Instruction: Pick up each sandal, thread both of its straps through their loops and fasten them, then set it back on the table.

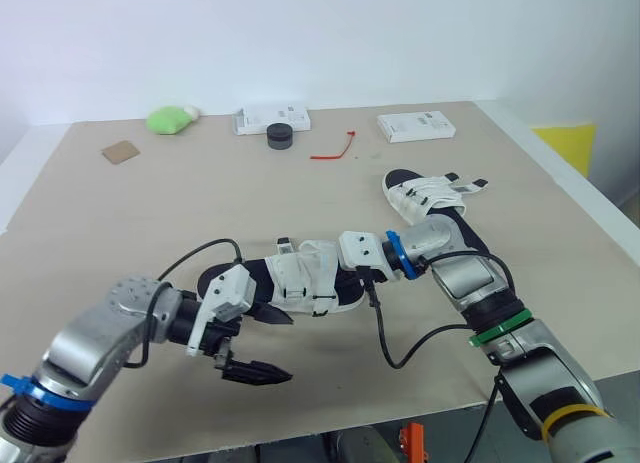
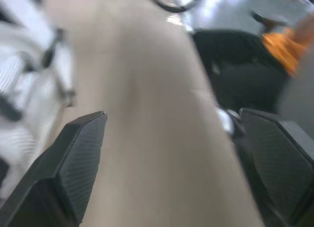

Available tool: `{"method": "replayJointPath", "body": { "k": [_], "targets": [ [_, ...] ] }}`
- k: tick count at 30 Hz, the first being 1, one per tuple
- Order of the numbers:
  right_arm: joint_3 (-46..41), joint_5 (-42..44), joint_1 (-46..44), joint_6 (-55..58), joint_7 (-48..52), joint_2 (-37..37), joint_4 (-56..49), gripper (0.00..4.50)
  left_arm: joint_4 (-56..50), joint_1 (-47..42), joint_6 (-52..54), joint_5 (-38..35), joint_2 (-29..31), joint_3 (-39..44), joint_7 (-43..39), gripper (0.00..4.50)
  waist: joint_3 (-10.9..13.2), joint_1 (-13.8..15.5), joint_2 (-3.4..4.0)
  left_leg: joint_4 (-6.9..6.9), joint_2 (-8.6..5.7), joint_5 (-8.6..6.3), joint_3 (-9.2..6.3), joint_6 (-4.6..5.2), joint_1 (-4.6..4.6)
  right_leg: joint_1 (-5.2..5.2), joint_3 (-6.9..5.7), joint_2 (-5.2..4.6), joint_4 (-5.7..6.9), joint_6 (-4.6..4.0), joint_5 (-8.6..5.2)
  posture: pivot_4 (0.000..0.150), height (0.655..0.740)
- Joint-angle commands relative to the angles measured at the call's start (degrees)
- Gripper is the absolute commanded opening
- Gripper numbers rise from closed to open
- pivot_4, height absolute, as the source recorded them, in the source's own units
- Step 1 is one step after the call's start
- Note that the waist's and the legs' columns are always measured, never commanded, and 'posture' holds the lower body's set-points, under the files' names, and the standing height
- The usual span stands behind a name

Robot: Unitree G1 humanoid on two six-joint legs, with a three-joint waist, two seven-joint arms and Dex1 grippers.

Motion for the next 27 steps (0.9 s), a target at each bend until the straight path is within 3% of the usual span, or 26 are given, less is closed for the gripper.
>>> {"method": "replayJointPath", "body": {
  "k": [1,9,15,21,27],
  "targets": [
    [3.17,-3.19,2.54,1.86,0.23,-0.84,2.05,0.00,-0.07,-1.22,3.38,-1.03,-1.65,0.15,4.89,4.47,0.00,0.01,0.00,0.00,0.00,0.00,0.00,0.00,0.01,-0.01,0.00,0.01,0.00,0.01,0.00,0.150,0.7400],
    [3.09,-3.00,2.82,2.42,0.15,-1.01,1.39,0.00,2.35,-3.40,13.65,-3.53,-4.93,-1.26,11.69,4.47,-0.02,0.10,0.04,0.03,-0.02,0.00,-0.02,0.00,0.02,0.03,0.01,0.04,0.00,0.07,0.04,0.150,0.7400],
    [3.01,-3.00,3.18,2.77,-0.06,-1.32,0.88,0.00,4.66,-6.02,15.10,-3.57,-7.33,-2.44,13.65,4.47,-0.02,0.20,0.04,0.02,-0.03,0.00,-0.04,0.00,0.01,0.03,-0.01,0.05,0.00,0.06,0.04,0.150,0.7400],
    [2.93,-2.99,3.46,2.99,-0.21,-1.49,0.66,0.00,5.64,-8.50,11.61,-2.07,-9.79,-3.13,14.43,4.47,-0.01,0.57,0.04,0.06,-0.06,0.01,-0.05,-0.01,0.01,0.05,0.00,0.03,0.00,0.10,0.06,0.150,0.7400],
    [2.84,-2.91,3.94,3.27,-0.09,-1.92,-0.02,0.00,3.81,-8.09,5.04,1.52,-7.69,-3.76,12.59,4.47,0.00,0.74,0.04,0.06,-0.08,0.01,-0.04,-0.02,-0.01,0.04,0.01,0.00,0.00,0.11,0.06,0.150,0.7400]
  ]
}}
